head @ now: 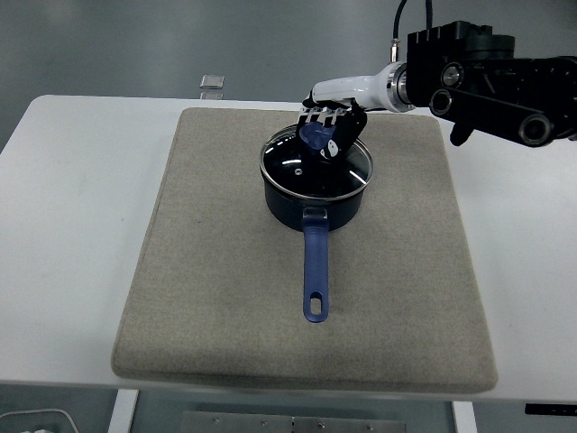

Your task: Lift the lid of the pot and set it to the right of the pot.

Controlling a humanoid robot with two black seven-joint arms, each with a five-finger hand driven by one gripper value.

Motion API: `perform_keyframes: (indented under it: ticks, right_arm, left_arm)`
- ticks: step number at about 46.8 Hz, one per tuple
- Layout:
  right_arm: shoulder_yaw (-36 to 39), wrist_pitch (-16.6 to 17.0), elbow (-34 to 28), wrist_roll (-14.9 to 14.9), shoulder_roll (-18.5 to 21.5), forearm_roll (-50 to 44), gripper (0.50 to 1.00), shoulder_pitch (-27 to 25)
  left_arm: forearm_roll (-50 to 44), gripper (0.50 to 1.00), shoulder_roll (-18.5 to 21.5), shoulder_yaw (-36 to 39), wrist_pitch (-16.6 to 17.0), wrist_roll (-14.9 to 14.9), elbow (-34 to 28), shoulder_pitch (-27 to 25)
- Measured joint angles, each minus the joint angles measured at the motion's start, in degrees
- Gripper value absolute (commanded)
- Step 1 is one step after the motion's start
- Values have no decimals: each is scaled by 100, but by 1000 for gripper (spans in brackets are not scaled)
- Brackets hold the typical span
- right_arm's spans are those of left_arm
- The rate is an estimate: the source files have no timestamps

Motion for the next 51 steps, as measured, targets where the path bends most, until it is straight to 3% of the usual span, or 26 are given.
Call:
perform_keyframes:
  ticks: [14,29,51]
  right_arm:
    - [22,-6,-12,1,-44,10,611,20]
    - [-4,5,-6,2,-283,69,515,263]
    - [-84,31,-55,0,-617,38,500,266]
  left_arm:
    - [1,1000,0,0,0,0,0,0]
    - [-3,1000,0,0,0,0,0,-1]
    - [2,1000,0,0,0,0,0,0]
